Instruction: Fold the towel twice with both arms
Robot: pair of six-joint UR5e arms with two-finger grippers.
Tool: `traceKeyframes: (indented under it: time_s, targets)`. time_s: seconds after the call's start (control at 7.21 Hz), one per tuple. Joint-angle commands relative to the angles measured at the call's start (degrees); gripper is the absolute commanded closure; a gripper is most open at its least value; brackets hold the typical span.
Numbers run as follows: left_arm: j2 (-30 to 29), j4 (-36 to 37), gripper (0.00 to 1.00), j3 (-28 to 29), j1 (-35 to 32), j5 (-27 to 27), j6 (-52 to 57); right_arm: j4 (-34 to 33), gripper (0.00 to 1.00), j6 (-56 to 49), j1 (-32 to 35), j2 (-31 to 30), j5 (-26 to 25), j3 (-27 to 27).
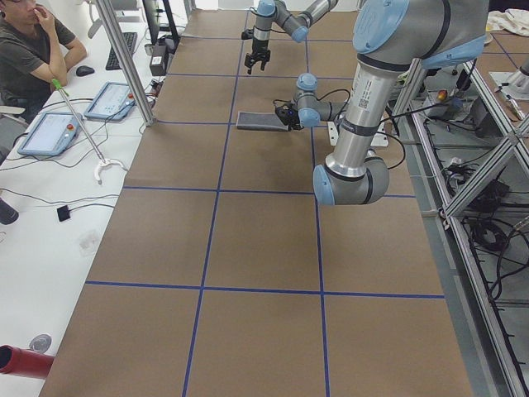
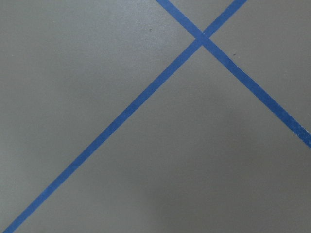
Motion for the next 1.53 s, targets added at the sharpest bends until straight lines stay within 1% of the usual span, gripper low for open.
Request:
traceKeyframes:
  time_s: [0.0, 0.14, 0.28, 0.42, 0.55, 0.69, 0.83, 0.97, 1.11, 1.39]
  targets:
    - [-0.1, 0.0, 1.0, -0.2, 0.1, 0.0, 0.1, 0.0, 0.0, 0.0, 0.0, 0.0, 0.0, 0.0]
    - [0.0, 0.0, 1.0, -0.6, 0.1, 0.0, 0.1, 0.0, 0.0, 0.1, 0.0, 0.0, 0.1, 0.0]
    - [0.0, 0.0, 0.96, -0.6, 0.1, 0.0, 0.1, 0.0, 0.0, 0.2, 0.0, 0.0, 0.0, 0.0]
    - [-0.1, 0.0, 0.57, -0.6, 0.1, -0.1, 0.1, 0.0, 0.0, 0.2, 0.0, 0.0, 0.0, 0.0]
    - [0.0, 0.0, 0.42, -0.6, 0.1, 0.0, 0.2, 0.0, 0.0, 0.2, 0.0, 0.0, 0.0, 0.1]
    - [-0.1, 0.0, 0.38, -0.4, 0.1, 0.0, 0.7, 0.0, 0.0, 0.3, -0.1, 0.0, 0.0, 0.1]
    - [-0.1, 0.0, 0.4, -0.1, 0.1, 0.0, 0.8, 0.0, 0.0, 0.3, 0.0, 0.1, 0.0, 0.2]
    - [-0.2, 0.0, 0.45, 0.1, 0.1, 0.1, 0.8, 0.0, 0.0, 0.3, 0.0, 0.1, 0.0, 0.1]
    - [-0.2, 0.0, 0.52, 0.2, 0.1, 0.1, 0.8, 0.0, 0.0, 0.3, -0.1, 0.0, 0.0, 0.0]
    - [-0.2, 0.0, 0.54, 0.8, 0.1, 0.1, 1.0, 0.0, 0.0, 0.3, -0.3, 0.1, -0.1, -0.1]
